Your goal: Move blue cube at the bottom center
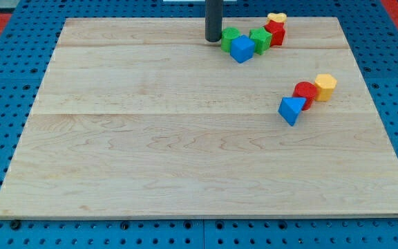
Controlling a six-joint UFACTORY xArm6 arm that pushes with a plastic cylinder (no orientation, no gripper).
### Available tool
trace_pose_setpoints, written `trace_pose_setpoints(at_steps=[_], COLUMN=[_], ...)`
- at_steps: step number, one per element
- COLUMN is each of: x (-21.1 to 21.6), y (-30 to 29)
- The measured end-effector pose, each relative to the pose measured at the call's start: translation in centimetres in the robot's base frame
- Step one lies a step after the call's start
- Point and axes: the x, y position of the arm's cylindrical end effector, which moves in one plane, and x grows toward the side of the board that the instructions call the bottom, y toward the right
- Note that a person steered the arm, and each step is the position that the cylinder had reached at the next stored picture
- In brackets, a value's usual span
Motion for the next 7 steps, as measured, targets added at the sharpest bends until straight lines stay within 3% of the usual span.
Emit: trace_pose_setpoints(at_steps=[1, 2, 3, 4, 6, 7], x=[0.1, 4.0, 11.7, 12.7, 5.1, -1.7], y=[-0.7, -6.0, -7.4, -0.6, 16.9, 21.8])
